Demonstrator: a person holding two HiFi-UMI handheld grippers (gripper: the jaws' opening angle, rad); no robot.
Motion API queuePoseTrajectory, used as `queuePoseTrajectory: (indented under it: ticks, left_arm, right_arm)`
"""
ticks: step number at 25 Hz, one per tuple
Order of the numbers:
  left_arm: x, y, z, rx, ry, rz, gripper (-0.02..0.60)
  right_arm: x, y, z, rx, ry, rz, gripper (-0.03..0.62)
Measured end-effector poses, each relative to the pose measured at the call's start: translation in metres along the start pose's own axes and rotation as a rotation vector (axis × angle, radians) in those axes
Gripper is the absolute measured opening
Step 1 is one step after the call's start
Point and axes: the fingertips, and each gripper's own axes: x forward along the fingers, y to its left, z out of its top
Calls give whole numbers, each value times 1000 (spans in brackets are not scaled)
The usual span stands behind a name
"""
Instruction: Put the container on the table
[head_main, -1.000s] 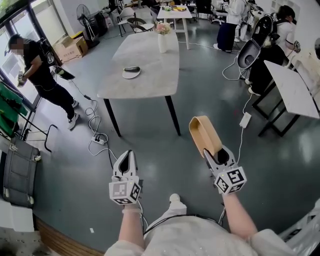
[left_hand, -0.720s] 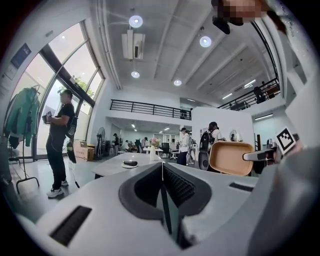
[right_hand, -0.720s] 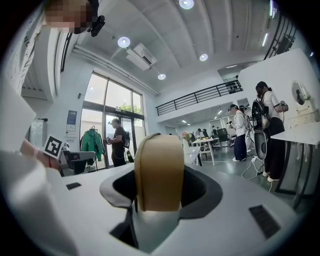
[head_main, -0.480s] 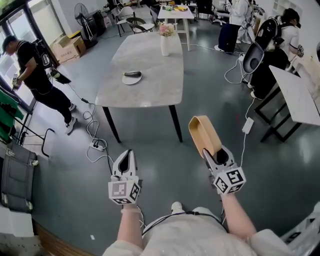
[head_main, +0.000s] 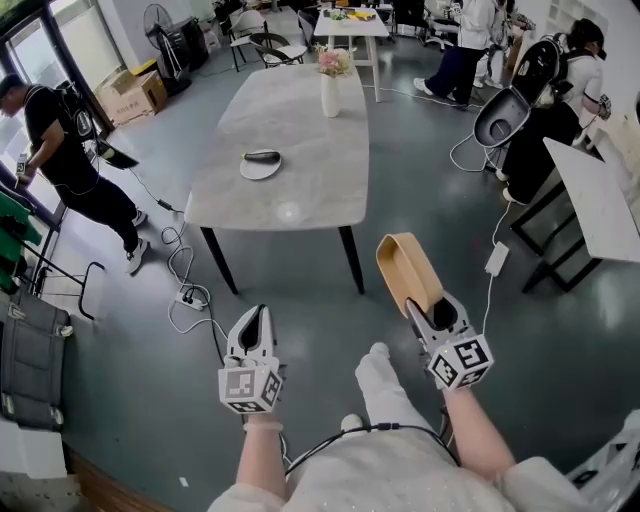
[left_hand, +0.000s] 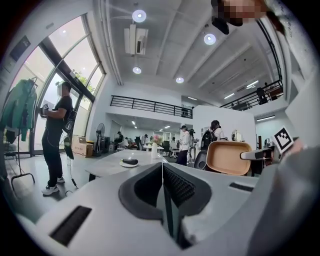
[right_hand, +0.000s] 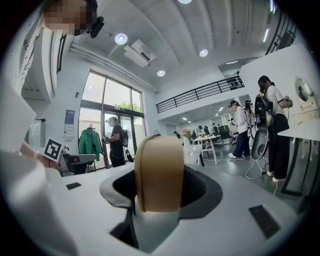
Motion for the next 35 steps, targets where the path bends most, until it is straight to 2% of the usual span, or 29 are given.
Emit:
queuePoseTrajectory:
  ticks: [13,20,28,35]
  left_arm:
    - [107,14,21,-6,-15,32,3]
    - [159,15,18,-14,14,46,5]
    - [214,25,29,-2,-7,85,3]
    - [252,16,19,-4,-5,84,3]
  right_arm:
    - [112,-59,32,-11,5,83,222]
    - [156,-92,36,2,29,112,222]
    - [204,-127,47,8,21,143,222]
    - [231,-151,43,0,34,180,222]
